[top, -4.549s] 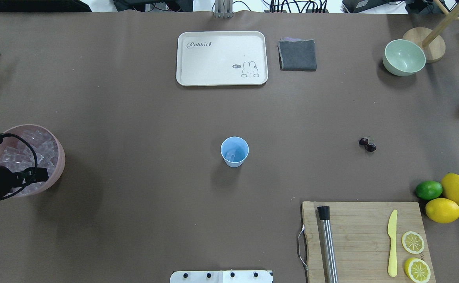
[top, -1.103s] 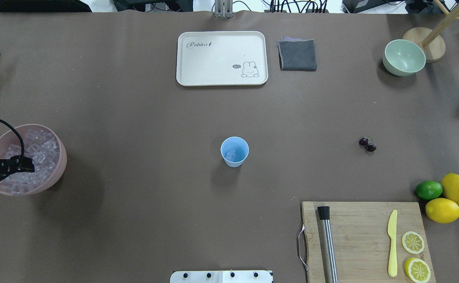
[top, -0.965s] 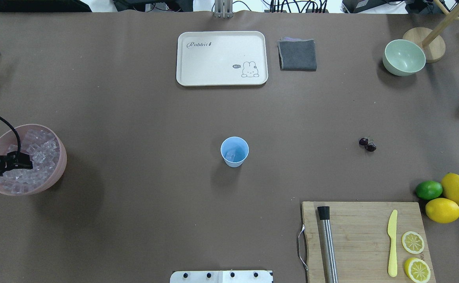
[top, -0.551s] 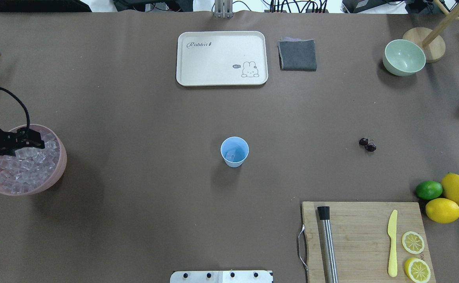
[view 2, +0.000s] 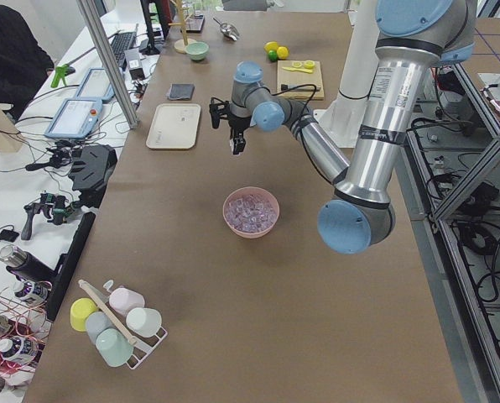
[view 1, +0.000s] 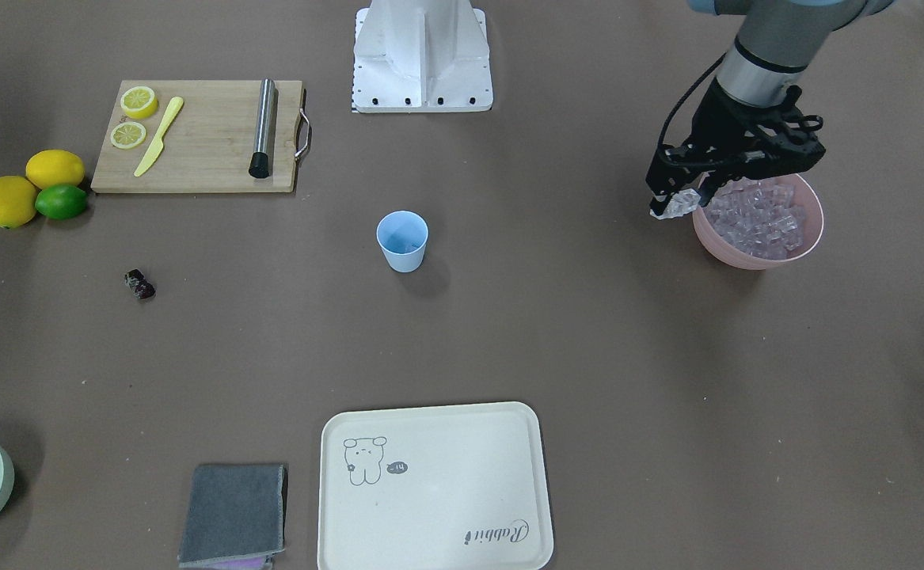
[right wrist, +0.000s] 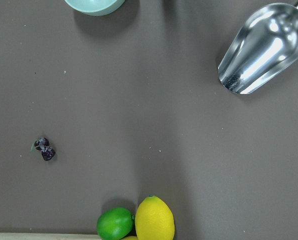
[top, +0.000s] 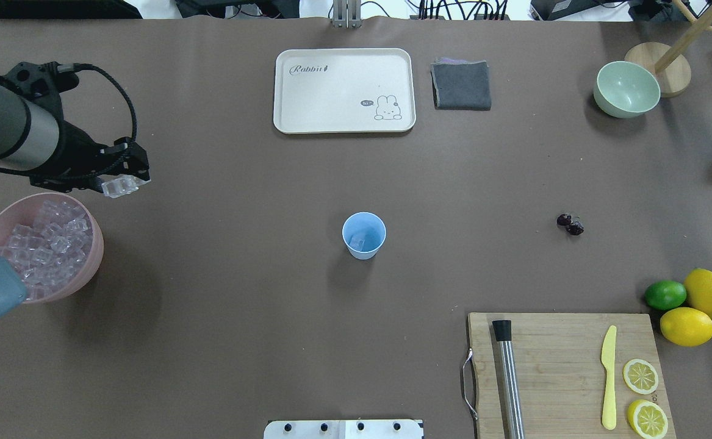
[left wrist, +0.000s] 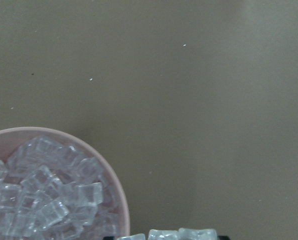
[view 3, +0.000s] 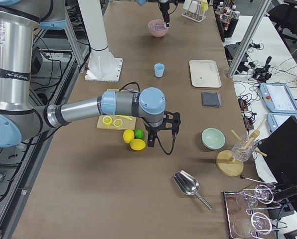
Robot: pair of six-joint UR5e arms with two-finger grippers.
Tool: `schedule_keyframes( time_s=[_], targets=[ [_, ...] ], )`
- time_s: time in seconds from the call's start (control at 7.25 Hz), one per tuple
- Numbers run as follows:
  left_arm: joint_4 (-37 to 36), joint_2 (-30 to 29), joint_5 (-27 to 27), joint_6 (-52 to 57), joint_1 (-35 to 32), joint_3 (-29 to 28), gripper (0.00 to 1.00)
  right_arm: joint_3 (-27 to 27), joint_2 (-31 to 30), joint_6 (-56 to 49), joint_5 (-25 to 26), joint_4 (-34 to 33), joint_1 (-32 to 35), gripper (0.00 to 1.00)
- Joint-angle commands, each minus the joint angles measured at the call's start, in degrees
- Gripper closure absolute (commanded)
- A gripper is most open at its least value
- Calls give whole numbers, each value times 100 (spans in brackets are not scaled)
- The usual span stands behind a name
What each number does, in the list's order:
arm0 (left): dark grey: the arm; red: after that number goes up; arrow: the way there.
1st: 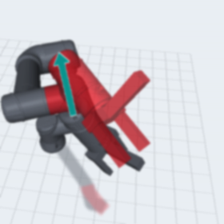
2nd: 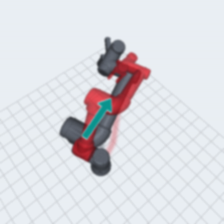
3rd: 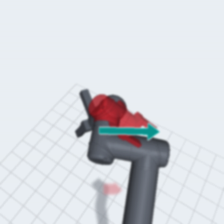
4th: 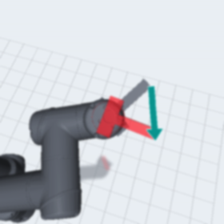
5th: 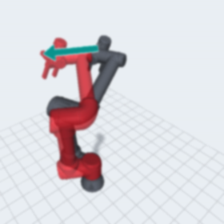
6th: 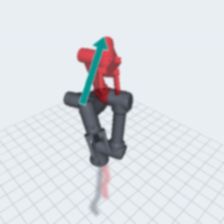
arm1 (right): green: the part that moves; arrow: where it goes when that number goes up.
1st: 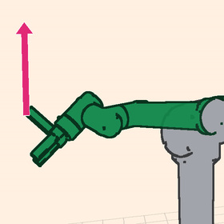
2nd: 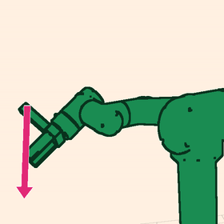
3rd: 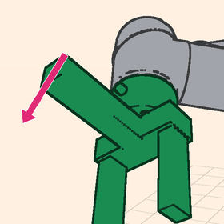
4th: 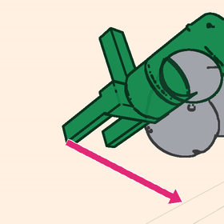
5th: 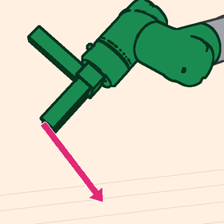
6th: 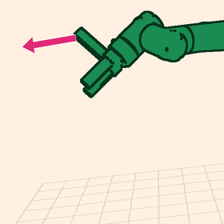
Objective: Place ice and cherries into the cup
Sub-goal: 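Lift the left gripper with the ice cube out of the pink bowl, then carry the ice cube with the left gripper over the blue cup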
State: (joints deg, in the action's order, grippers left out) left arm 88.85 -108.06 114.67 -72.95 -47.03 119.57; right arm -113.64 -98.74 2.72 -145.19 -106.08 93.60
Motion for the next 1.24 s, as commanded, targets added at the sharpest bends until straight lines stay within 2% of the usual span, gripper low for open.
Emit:
schedule_keyframes(
  time_s=[0.0,0.14,0.41,0.55,0.83,1.1],
  targets=[
    [-482,-1134,-128,-549,499,-353,89,9,-13,9,0,0,0,0],
    [-482,-1660,-608,-727,876,-721,89,18,-5,9,-9,0,-9,0],
    [-447,-2242,-779,-1052,1318,-1100,89,35,-5,9,-9,0,-9,0],
    [-430,-2559,-1093,-1280,1563,-1346,89,44,-5,9,-9,0,-9,0],
    [-98,-2825,-1569,-1501,2065,-1706,89,35,-5,0,0,9,-9,0],
    [413,-3035,-1816,-1581,2181,-2321,89,44,-5,9,0,9,-9,0]
  ],
)
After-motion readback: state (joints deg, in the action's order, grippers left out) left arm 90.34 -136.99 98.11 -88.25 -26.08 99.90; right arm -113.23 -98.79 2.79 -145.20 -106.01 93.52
